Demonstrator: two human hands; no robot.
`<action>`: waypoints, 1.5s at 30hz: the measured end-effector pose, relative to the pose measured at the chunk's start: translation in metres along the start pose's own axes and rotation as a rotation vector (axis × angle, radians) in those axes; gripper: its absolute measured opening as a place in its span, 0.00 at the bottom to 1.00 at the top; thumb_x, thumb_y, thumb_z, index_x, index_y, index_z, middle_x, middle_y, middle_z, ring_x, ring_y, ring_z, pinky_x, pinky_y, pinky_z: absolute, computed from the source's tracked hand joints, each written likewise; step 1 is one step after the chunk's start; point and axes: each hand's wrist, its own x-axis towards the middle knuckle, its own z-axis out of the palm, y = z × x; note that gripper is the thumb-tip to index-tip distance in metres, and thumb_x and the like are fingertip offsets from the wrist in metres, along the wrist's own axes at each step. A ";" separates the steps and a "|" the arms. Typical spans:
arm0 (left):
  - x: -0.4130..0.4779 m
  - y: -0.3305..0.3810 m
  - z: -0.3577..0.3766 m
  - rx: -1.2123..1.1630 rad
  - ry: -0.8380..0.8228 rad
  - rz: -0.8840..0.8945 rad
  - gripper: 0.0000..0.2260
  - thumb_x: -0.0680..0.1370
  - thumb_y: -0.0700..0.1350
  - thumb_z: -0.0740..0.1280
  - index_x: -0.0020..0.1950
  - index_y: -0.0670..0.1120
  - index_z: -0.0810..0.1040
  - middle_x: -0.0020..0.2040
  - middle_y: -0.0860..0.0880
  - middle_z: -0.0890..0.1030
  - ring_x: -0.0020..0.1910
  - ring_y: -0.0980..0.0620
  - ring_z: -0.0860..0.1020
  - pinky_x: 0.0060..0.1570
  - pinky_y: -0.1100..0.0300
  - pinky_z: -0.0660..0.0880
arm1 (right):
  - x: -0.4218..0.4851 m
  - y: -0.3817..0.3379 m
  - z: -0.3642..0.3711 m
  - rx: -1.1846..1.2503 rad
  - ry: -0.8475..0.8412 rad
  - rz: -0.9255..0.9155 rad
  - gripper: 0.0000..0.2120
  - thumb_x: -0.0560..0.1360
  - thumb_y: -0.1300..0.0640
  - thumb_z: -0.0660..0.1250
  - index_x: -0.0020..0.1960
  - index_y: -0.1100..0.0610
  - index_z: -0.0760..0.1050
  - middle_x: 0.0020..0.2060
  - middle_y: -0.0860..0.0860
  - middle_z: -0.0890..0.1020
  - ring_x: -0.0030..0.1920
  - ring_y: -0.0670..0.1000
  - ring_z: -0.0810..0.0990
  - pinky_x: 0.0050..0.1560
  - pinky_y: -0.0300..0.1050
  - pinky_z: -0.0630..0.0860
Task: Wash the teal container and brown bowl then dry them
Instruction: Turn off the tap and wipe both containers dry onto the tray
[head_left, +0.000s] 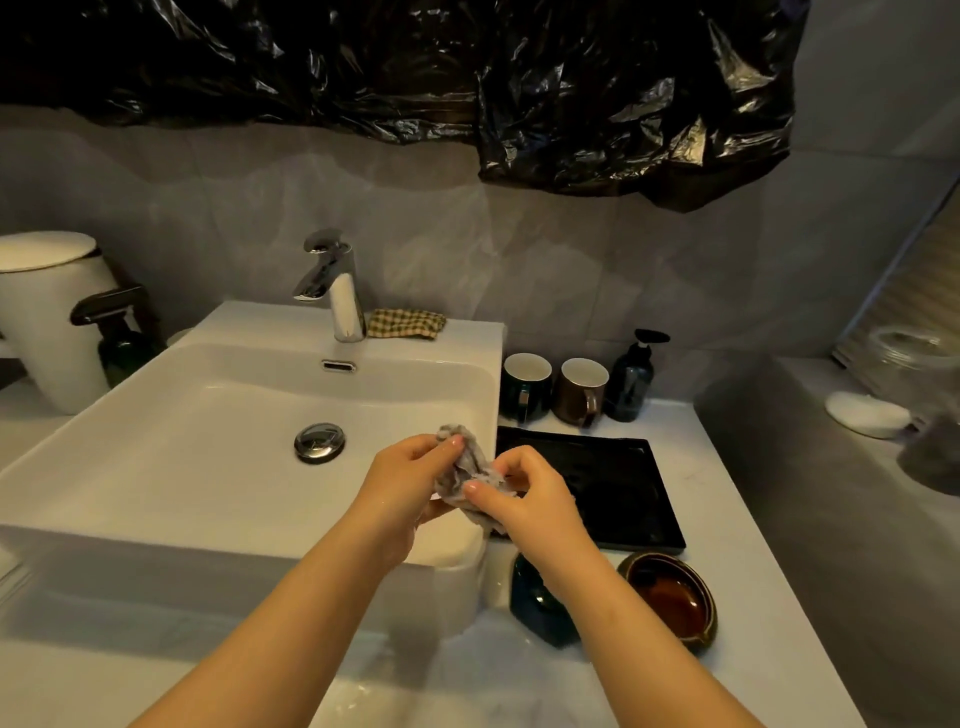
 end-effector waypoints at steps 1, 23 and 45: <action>-0.003 -0.003 0.003 0.047 0.016 0.036 0.09 0.79 0.41 0.63 0.42 0.43 0.80 0.41 0.42 0.83 0.42 0.46 0.80 0.44 0.53 0.79 | -0.003 0.001 -0.006 -0.004 0.009 0.018 0.08 0.71 0.58 0.71 0.44 0.58 0.72 0.45 0.59 0.79 0.44 0.56 0.79 0.44 0.51 0.77; -0.029 -0.068 0.064 0.302 -0.228 0.084 0.03 0.73 0.43 0.71 0.45 0.45 0.79 0.40 0.48 0.84 0.42 0.51 0.82 0.43 0.59 0.79 | -0.038 0.043 -0.093 0.175 -0.121 0.283 0.06 0.76 0.64 0.63 0.44 0.57 0.78 0.40 0.54 0.81 0.43 0.51 0.80 0.45 0.44 0.77; 0.005 -0.066 0.104 0.482 -0.410 0.143 0.33 0.64 0.43 0.76 0.64 0.61 0.68 0.62 0.56 0.73 0.62 0.56 0.73 0.61 0.54 0.73 | -0.007 0.038 -0.143 0.253 -0.235 0.090 0.17 0.74 0.69 0.63 0.53 0.50 0.79 0.49 0.53 0.83 0.51 0.51 0.81 0.51 0.44 0.79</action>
